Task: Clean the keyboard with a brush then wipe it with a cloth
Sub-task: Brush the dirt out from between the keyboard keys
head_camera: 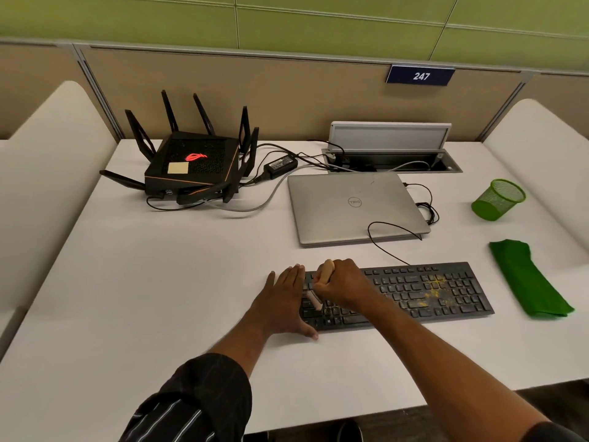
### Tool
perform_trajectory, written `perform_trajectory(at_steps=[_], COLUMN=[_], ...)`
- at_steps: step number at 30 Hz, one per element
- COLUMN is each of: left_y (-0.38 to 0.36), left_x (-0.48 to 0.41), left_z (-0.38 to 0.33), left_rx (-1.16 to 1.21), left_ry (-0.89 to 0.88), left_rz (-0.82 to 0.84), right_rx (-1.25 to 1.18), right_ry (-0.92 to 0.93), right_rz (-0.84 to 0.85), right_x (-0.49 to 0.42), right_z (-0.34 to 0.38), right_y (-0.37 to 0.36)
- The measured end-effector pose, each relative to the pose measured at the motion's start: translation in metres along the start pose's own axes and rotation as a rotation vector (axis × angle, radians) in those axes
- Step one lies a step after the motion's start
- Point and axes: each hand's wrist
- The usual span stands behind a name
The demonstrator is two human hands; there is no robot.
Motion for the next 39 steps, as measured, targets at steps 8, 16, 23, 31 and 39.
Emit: perform_trajectory(at_steps=[8, 16, 23, 31, 39], left_y=[-0.003, -0.002, 0.002, 0.005, 0.006], left_x=[0.001, 0.005, 0.009, 0.006, 0.003], left_z=[0.006, 0.009, 0.013, 0.014, 0.01], left_rx=[0.026, 0.018, 0.028, 0.025, -0.025], left_ry=[-0.01, -0.021, -0.017, -0.026, -0.036], left_rz=[-0.01, -0.009, -0.007, 0.003, 0.01], right_rx=[0.004, 0.052, 0.15, 0.094, 0.284], right_ry=[0.061, 0.117, 0.169, 0.21, 0.226], right_rz=[0.005, 0.003, 0.085, 0.126, 0.169], right_x=[-0.003, -0.007, -0.008, -0.004, -0.012], right_z=[-0.002, 0.005, 0.007, 0.009, 0.003], right_y=[-0.003, 0.002, 0.0, 0.007, 0.035])
Point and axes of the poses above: each hand's wrist, its own x-axis away from the middle knuckle, its own y-axis out of the back of the hand, z = x × y, and after that the axes turned 13 degrees about -y, right-handed
